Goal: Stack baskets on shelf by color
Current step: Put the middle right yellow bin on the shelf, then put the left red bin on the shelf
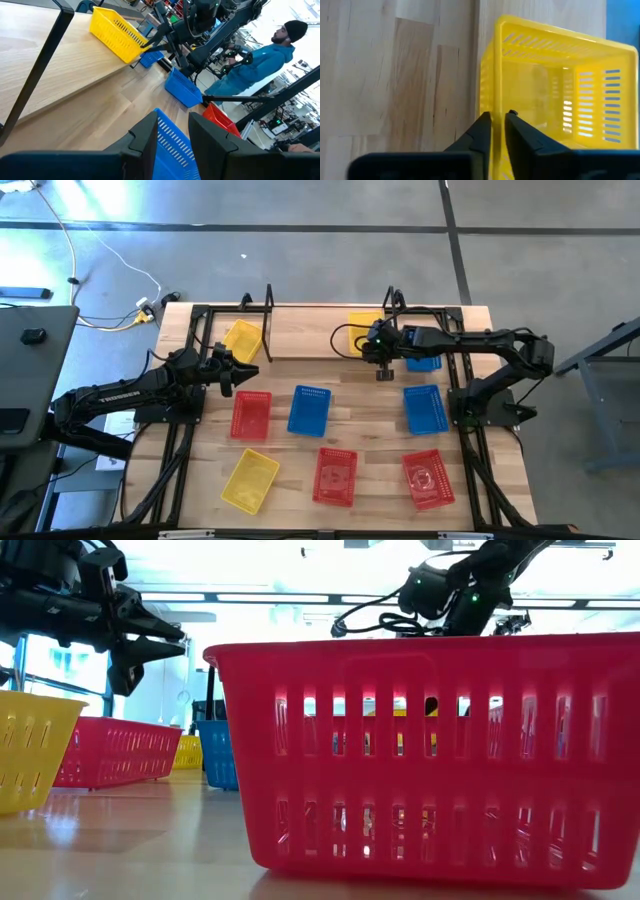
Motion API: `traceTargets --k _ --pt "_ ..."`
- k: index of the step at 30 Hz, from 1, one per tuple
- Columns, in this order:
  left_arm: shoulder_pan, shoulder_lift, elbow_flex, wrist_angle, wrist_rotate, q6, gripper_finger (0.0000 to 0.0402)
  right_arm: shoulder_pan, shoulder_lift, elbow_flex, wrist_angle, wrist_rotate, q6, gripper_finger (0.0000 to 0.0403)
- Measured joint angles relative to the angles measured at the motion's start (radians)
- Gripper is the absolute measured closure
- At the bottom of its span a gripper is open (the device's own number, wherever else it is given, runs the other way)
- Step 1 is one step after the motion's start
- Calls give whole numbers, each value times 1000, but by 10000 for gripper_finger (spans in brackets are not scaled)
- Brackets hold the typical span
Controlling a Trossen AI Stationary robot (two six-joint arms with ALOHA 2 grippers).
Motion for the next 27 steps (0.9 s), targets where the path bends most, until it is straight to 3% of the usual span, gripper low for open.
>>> traceTargets --k 8,20,27 --pt "0 0 0 0 0 0 303 2 -10 0 4 31 16 304" --pt "0 0 0 0 12 0 263 51 -24 108 -116 52 113 302" --pt "-4 0 0 50 78 -27 250 98 -24 202 -242 56 235 302"
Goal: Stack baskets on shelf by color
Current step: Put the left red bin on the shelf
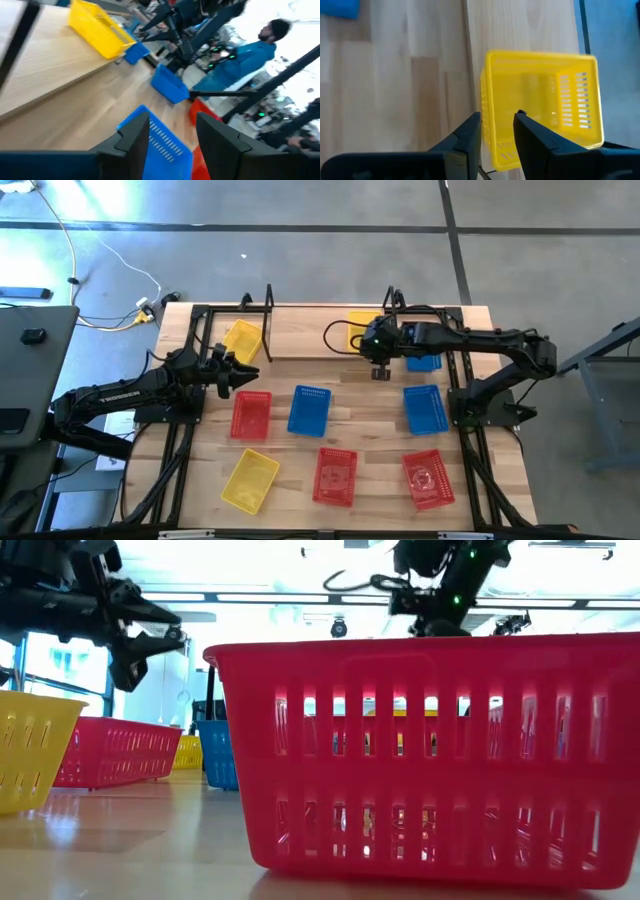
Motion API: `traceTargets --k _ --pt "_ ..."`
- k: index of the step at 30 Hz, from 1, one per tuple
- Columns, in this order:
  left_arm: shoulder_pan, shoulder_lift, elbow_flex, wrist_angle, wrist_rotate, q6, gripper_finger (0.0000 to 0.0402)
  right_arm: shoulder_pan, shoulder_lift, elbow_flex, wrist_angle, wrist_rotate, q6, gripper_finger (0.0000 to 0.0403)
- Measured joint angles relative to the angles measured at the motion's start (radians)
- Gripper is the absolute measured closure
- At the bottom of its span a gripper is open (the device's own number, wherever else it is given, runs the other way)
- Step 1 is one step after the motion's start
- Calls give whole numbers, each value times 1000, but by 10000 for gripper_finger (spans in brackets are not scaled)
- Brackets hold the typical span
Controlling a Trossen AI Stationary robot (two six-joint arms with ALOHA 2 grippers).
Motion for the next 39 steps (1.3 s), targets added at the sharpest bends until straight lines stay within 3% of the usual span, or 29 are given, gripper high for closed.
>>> traceTargets --k 12,30,39 --pt "-67 23 136 -6 43 79 264 91 0 154 -45 79 183 302" --pt "-226 274 551 -506 45 125 264 130 1 174 -99 84 237 302" --pt "-390 417 626 -631 45 91 264 130 1 174 -99 84 232 302"
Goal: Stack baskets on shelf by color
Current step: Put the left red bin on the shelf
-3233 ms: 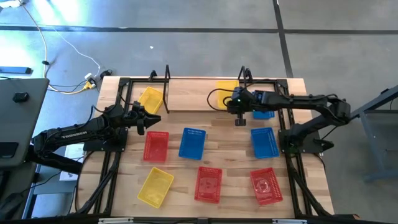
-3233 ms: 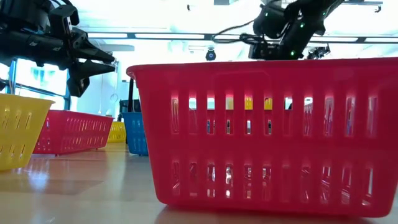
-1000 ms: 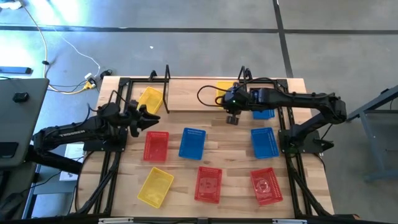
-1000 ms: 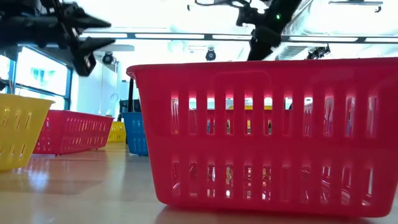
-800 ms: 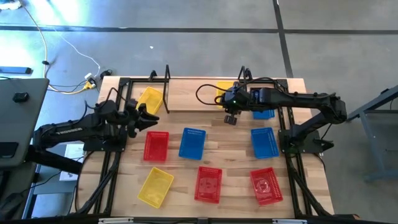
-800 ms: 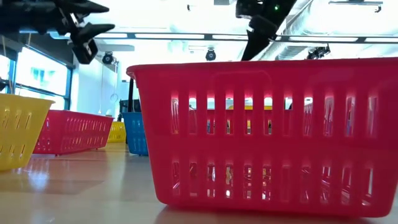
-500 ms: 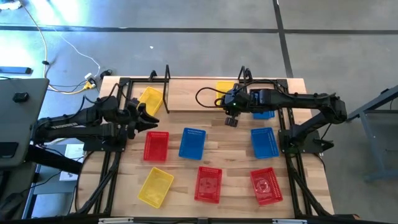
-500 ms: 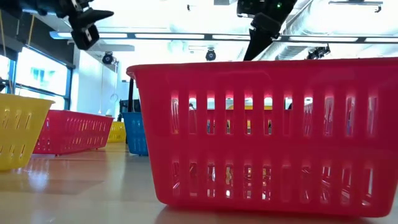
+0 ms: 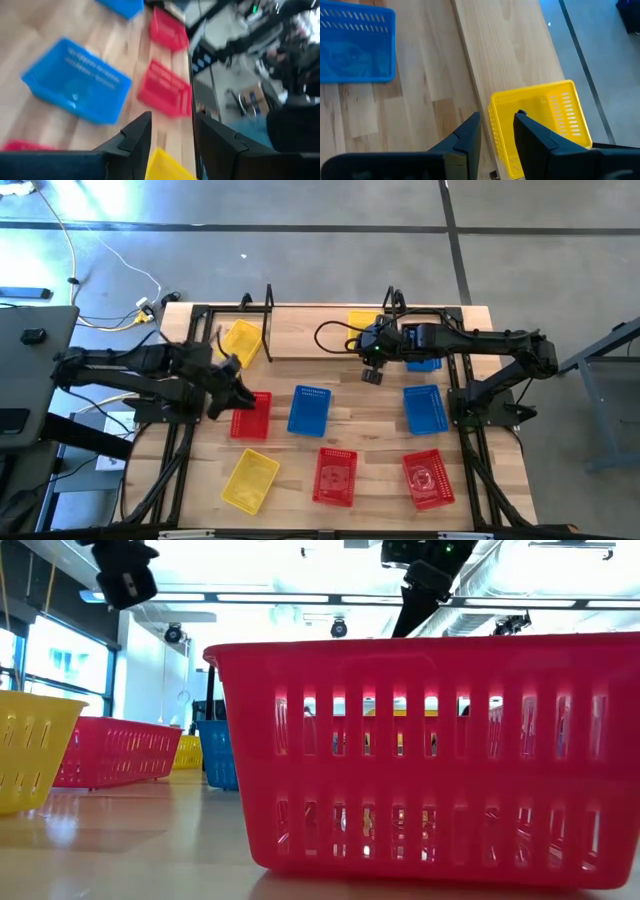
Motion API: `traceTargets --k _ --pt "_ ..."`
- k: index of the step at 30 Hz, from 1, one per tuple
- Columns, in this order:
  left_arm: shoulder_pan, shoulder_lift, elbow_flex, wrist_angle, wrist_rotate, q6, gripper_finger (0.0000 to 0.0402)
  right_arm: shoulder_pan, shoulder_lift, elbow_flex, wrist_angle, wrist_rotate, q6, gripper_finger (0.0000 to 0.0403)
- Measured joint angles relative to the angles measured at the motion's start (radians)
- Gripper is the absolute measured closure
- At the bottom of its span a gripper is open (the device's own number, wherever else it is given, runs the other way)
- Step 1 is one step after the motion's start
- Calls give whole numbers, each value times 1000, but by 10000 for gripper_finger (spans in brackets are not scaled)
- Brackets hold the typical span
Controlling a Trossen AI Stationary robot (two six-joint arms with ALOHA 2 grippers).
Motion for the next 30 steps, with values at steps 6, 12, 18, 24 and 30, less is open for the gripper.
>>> traceTargets --k 6,12,18,24,30 --pt "-142 74 0 -44 -24 -21 264 0 0 0 0 3 -23 302" --pt "-253 139 0 -94 -123 -39 264 -5 0 0 0 5 -22 302" --pt "-321 204 0 -152 -253 -46 264 -5 0 0 1 7 -22 302" --pt "-358 281 0 -179 -275 -47 264 -5 0 0 1 7 -22 302" --pt "-381 372 0 -180 -275 -46 264 -5 0 0 1 7 -21 302"
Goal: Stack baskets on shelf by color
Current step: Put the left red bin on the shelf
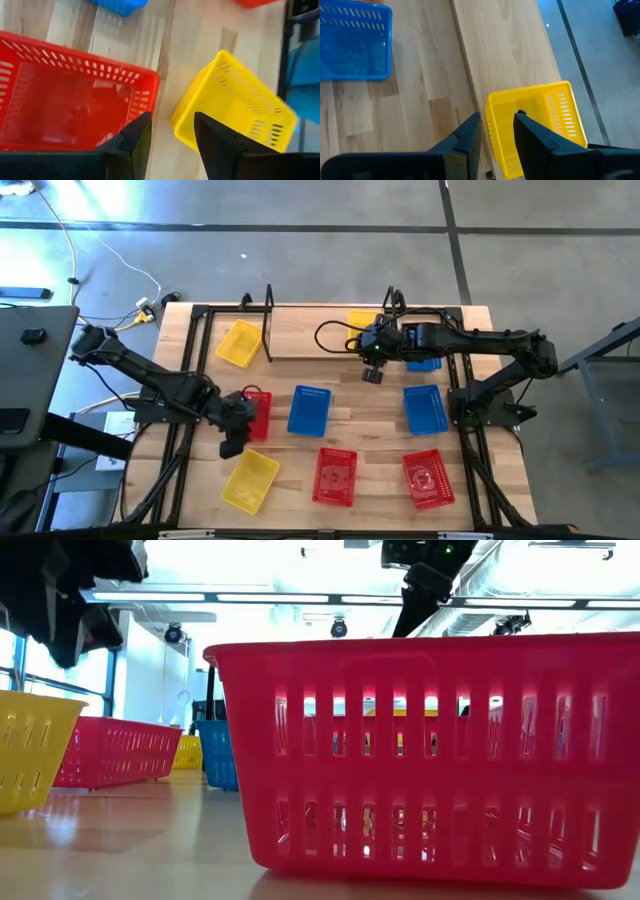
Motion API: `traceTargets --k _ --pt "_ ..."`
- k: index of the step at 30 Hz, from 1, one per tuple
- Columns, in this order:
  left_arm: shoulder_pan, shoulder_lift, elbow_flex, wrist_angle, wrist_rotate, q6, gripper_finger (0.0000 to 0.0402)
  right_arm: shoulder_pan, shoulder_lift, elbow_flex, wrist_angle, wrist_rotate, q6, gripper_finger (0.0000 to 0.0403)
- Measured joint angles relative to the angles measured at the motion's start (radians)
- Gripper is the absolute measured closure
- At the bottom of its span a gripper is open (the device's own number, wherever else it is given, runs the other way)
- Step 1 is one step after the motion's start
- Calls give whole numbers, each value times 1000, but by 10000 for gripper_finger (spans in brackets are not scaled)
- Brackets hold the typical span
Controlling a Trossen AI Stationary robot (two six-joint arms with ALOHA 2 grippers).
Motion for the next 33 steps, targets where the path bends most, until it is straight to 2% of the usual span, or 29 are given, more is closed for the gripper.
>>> traceTargets --k 9,25,29,33 --pt "-24 112 0 0 -5 0 264 0 0 0 0 0 0 302" --pt "-35 245 0 -7 -76 -39 267 0 0 0 0 -9 3 302" --pt "-35 251 0 -10 -78 -53 293 0 0 0 0 -12 7 302" --pt "-35 251 0 -10 -78 -53 345 0 0 -1 0 -12 7 302"
